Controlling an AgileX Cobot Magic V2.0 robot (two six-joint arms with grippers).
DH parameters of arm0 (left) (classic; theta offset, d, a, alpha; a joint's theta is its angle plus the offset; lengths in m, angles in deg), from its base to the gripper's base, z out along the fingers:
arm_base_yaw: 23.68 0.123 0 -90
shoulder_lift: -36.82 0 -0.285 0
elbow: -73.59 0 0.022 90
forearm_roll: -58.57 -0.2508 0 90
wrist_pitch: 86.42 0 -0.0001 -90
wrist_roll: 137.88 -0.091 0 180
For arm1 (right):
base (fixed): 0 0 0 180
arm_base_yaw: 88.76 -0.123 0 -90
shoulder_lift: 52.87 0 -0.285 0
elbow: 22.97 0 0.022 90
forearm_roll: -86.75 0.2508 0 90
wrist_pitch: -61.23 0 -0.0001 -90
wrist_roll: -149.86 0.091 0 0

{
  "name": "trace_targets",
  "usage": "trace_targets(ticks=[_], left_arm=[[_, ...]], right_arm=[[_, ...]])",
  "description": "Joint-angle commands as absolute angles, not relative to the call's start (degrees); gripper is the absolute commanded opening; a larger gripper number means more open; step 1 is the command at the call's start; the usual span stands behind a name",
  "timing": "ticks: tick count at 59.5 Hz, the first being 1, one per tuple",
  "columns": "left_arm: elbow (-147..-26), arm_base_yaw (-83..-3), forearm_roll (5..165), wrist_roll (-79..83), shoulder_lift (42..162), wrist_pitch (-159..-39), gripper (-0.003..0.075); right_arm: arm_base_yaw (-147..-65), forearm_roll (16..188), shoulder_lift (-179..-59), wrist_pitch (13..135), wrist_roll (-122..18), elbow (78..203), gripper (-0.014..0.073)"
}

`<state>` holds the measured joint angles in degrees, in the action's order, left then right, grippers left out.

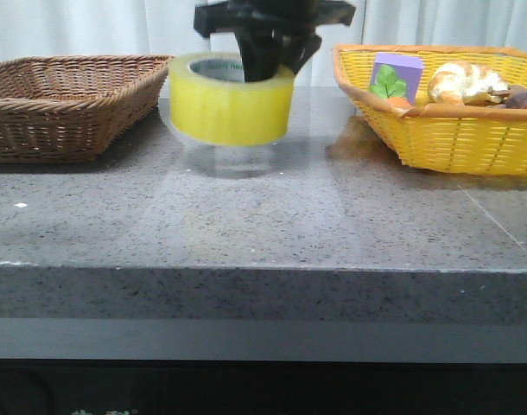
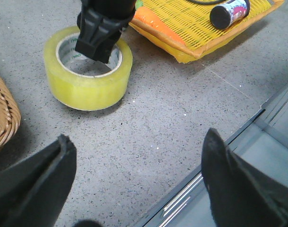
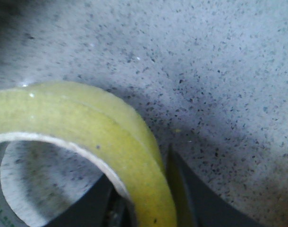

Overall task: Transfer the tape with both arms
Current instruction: 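Lift the tape roll out and lower it onto the table center, then open the right gripper and withdraw it from the tape roll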

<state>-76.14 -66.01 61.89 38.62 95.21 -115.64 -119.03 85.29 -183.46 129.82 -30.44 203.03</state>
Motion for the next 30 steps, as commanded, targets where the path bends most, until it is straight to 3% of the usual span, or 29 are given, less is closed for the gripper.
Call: trace_targets(ticks=[1,7,21,30], left_arm=[[-78.05,-66.41,62.34,38.62,94.99,-111.54,0.0545],[-78.05,-66.41,62.34,38.62,94.99,-111.54,0.0545],[-78.05,-66.41,62.34,38.62,94.99,-111.54,0.0545],[-78.05,-66.41,62.34,38.62,94.99,-111.54,0.0545]], right_arm=[[-118.91,83.30,-180.50,127.52,-30.88,204.93,0.0134],[-118.91,83.16,-181.09,127.75,-30.93,204.93,0.0155],[-118.91,83.99,-181.03,126.51,-31.54,205.06,0.0472],[-118.91,84.38,-178.60,127.05,-31.54,206.53,0.0498]])
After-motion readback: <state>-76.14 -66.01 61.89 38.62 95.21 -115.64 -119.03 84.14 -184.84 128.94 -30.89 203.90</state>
